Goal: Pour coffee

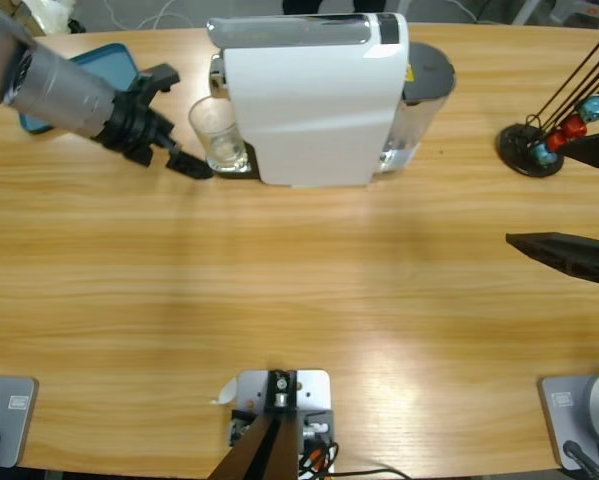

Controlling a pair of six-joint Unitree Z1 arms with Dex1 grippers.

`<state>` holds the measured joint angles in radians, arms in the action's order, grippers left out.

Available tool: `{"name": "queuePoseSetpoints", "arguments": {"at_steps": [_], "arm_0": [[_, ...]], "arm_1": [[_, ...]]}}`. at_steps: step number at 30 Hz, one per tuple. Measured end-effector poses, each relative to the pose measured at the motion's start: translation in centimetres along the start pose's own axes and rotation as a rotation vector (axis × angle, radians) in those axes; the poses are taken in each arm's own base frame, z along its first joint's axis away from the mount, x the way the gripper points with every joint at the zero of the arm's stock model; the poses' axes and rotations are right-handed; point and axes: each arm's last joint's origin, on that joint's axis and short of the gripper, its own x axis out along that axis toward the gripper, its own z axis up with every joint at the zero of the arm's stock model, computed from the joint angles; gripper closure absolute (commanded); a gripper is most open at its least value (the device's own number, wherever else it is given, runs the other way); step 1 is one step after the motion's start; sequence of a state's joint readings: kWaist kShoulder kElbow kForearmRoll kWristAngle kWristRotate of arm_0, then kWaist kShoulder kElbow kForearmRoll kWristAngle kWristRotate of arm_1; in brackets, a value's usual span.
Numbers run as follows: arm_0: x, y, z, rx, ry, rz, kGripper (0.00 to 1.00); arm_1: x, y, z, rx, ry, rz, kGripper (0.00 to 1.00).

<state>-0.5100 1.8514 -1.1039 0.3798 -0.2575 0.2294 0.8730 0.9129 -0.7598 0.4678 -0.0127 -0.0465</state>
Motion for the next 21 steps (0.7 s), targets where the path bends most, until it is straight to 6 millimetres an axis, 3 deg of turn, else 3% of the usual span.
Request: {"name": "queuePoseSetpoints", "arguments": {"at_steps": [6, 11, 12, 13, 15, 16, 21], "arm_0": [[-4.8, -2.8, -2.5, -0.005, -0.074, 0.001, 0.005], [-12.7, -5.5, -4.5, 0.029, -0.219, 0.110, 0.018], [-14.1, -5.8, -5.4, 0.027, -0.228, 0.153, 0.018], [-15.4, -6.1, -6.3, 0.025, -0.236, 0.195, 0.019], [-17.6, -6.6, -8.1, 0.013, -0.255, 0.265, 0.023], [-18.3, -6.8, -9.0, 0.002, -0.265, 0.287, 0.023], [-18.8, -7.3, -12.2, -0.062, -0.297, 0.313, 0.023]], "arm_1": [[0.1, 0.0, 0.1, 0.000, -0.011, 0.000, 0.030], [0.5, 0.0, 0.2, 0.000, 0.003, 0.001, 0.000], [0.6, 0.0, 0.2, 0.000, 0.009, 0.002, 0.046], [0.9, 0.0, 0.3, 0.000, 0.022, 0.002, 0.269], [1.5, -0.1, 0.5, 0.008, 0.066, -0.003, 0.915], [1.7, -0.2, 0.8, 0.018, 0.088, -0.010, 1.000], [2.3, -1.8, 4.5, 0.051, 0.149, -0.119, 1.000]]}}
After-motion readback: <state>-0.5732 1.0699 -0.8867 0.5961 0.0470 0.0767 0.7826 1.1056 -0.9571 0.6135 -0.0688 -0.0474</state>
